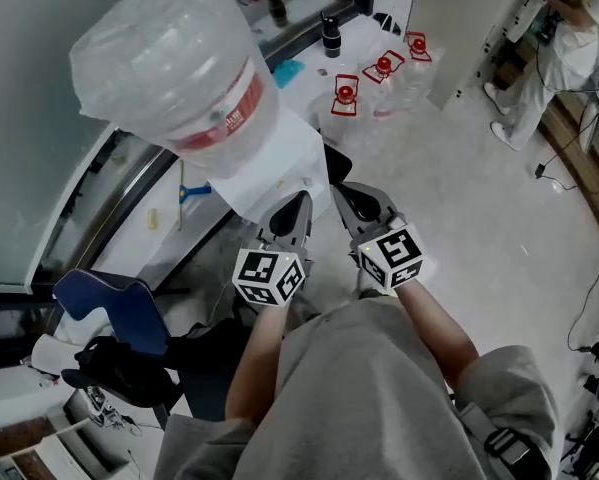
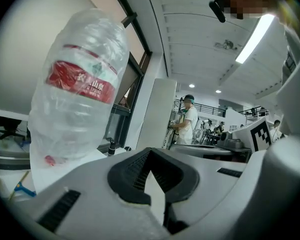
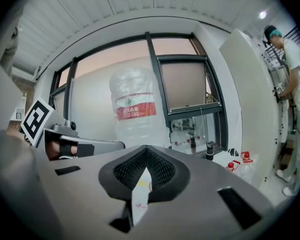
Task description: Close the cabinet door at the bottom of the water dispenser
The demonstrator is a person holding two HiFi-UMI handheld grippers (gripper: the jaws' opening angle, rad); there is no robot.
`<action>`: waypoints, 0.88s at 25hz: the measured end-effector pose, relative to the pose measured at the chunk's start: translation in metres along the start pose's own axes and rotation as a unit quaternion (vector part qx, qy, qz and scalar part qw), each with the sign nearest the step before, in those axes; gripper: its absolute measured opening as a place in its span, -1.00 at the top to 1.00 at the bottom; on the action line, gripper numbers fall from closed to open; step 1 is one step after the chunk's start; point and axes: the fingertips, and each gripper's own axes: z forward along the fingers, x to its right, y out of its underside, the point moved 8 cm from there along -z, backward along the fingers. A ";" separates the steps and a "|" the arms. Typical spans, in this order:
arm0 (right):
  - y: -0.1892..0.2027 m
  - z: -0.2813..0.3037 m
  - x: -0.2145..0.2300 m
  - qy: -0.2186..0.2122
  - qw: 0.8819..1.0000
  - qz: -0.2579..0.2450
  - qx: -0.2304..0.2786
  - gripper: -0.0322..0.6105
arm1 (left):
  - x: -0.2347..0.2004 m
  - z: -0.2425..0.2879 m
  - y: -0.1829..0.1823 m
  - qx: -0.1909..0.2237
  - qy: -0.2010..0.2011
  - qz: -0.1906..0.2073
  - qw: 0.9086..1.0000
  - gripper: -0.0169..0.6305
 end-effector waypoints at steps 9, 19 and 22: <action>-0.042 0.014 -0.011 0.017 0.998 -0.045 0.051 0.88 | -0.009 -0.006 -0.040 0.043 0.025 0.036 0.998 0.93; -0.047 0.025 -0.026 0.017 0.997 -0.058 0.051 0.88 | -0.023 -0.013 -0.050 0.061 0.028 0.040 0.997 0.93; -0.044 0.028 -0.031 0.018 0.997 -0.061 0.045 0.88 | -0.028 -0.018 -0.048 0.063 0.025 0.036 0.997 0.93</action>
